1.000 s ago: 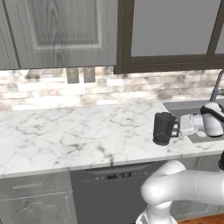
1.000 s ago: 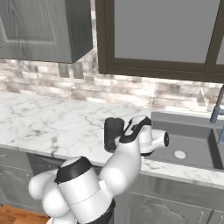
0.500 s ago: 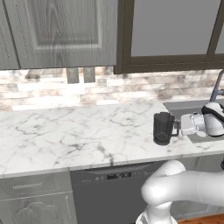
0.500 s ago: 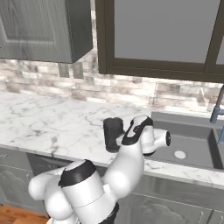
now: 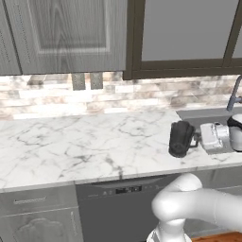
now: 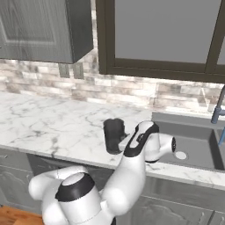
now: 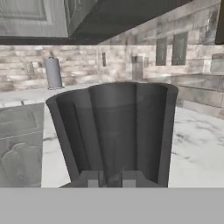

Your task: Turn on the sink faucet and place the jug under the water for a few seconds to fill it up.

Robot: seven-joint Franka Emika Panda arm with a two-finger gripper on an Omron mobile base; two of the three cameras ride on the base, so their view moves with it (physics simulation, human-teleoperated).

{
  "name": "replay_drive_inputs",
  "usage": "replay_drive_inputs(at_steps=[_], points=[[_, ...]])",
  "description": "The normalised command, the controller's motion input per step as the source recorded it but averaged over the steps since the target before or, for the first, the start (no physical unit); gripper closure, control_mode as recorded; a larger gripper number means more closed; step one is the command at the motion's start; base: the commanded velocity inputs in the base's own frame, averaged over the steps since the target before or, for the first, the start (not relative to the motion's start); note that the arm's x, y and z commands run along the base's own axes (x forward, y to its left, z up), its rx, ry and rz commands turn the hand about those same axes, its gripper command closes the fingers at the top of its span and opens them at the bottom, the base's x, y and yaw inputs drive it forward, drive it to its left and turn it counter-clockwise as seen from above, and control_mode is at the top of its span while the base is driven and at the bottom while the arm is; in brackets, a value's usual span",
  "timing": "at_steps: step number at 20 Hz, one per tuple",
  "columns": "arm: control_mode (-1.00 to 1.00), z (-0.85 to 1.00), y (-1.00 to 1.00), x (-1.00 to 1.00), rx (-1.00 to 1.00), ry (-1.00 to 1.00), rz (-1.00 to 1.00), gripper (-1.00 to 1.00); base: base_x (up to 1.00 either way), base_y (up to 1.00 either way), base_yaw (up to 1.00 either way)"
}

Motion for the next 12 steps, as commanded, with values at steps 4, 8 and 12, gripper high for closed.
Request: replay_drive_inputs(at_steps=[4, 8, 12], points=[[-1.0, 0.59, 0.39, -0.69, 0.0, -0.18, 0.0, 1.0, 0.0, 0.0, 0.0], [-1.0, 0.65, 0.76, -0.59, 0.0, -0.04, 0.0, 1.0, 0.0, 0.0, 0.0], [-1.0, 0.5, 0.97, -0.28, -0.04, 0.03, 0.02, 1.0, 0.0, 0.0, 0.0]])
